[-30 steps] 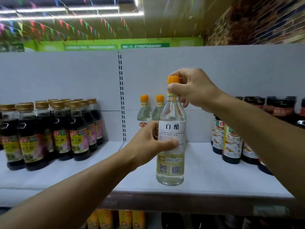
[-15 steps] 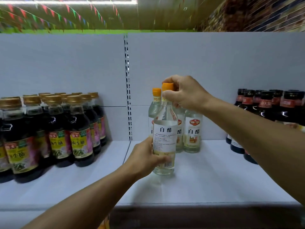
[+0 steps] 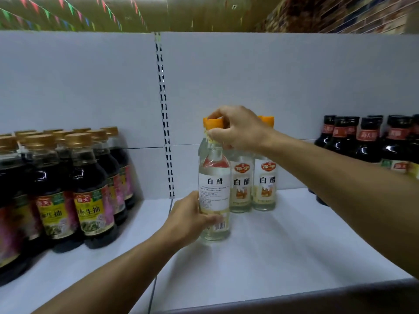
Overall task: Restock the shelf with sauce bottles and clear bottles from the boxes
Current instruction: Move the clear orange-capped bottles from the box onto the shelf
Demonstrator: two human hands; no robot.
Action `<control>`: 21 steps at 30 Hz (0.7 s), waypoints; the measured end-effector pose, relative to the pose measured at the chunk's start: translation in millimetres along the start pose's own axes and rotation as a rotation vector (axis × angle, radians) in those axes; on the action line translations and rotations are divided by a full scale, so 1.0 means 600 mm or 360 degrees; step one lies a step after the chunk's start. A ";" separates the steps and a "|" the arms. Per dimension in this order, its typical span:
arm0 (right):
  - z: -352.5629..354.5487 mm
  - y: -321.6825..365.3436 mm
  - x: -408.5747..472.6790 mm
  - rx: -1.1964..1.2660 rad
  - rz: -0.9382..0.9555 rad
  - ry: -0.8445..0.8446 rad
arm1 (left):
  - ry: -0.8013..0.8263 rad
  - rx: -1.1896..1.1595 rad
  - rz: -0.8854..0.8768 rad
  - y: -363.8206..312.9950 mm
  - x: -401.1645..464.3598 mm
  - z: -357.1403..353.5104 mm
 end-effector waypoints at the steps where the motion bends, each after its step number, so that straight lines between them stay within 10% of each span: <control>1: -0.002 -0.002 0.000 -0.0001 -0.0003 0.0004 | 0.0008 -0.0003 -0.0002 0.002 0.003 -0.001; 21: -0.022 0.024 0.052 -0.1056 0.0018 0.0034 | -0.0089 0.0117 -0.0106 -0.006 0.003 -0.009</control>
Point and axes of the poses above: each hand's wrist, its own x-axis towards the middle knuckle, its own z-axis out of the back of the hand, y = z × x, the point moved 5 cm from there along x, towards the middle knuckle, and after that the axes turned 10 degrees about z, right-handed, at the moved point
